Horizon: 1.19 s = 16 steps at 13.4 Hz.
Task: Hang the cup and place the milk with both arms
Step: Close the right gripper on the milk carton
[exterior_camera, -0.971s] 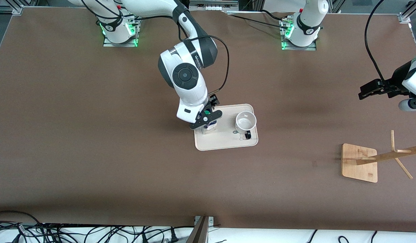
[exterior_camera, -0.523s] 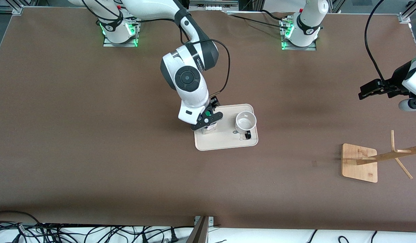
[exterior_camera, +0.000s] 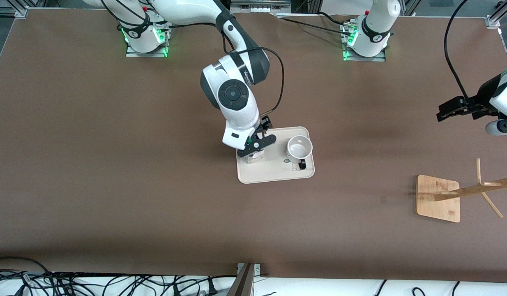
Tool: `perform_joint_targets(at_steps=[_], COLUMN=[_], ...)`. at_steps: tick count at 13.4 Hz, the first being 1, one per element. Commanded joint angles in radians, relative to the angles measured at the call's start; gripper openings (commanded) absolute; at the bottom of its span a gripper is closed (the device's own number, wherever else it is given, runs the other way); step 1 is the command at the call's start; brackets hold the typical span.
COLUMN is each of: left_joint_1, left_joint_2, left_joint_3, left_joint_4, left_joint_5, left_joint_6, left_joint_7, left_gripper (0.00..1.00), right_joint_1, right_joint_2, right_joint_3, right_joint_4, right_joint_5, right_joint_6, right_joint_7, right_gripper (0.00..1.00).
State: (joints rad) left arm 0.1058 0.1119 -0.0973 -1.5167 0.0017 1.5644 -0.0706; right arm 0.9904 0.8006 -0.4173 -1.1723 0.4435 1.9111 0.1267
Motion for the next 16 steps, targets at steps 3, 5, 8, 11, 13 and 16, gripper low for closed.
perform_joint_targets(at_steps=[3, 5, 8, 11, 13, 16], left_joint_1=[0.003, 0.003, 0.003, 0.003, 0.003, 0.002], left_joint_2=[-0.001, -0.001, -0.001, -0.001, -0.003, -0.005], left_joint_3=[-0.006, -0.006, -0.006, -0.007, -0.007, -0.010], left_joint_4=[0.016, 0.016, 0.016, 0.016, 0.016, 0.016], left_joint_5=[-0.009, -0.009, -0.009, -0.009, -0.009, -0.009], left_joint_6=[-0.015, -0.015, -0.015, -0.015, -0.018, -0.018], left_joint_7=[-0.008, -0.008, -0.008, -0.008, -0.006, -0.006], left_gripper=[1.00, 1.00, 1.00, 1.00, 1.00, 1.00], right_joint_1=[-0.018, -0.018, -0.019, -0.016, -0.012, -0.007], right_joint_2=[0.006, 0.009, 0.011, -0.003, -0.008, -0.014], right_joint_3=[0.005, 0.005, 0.005, 0.005, 0.005, 0.000], right_joint_4=[0.000, 0.000, 0.000, 0.006, 0.006, 0.006], right_joint_5=[0.011, 0.011, 0.009, 0.011, 0.011, 0.009], right_joint_6=[0.025, 0.026, 0.025, 0.014, 0.014, 0.009], right_joint_7=[-0.009, -0.007, -0.009, 0.002, 0.020, 0.066], right_gripper=[0.42, 0.41, 0.41, 0.41, 0.38, 0.38])
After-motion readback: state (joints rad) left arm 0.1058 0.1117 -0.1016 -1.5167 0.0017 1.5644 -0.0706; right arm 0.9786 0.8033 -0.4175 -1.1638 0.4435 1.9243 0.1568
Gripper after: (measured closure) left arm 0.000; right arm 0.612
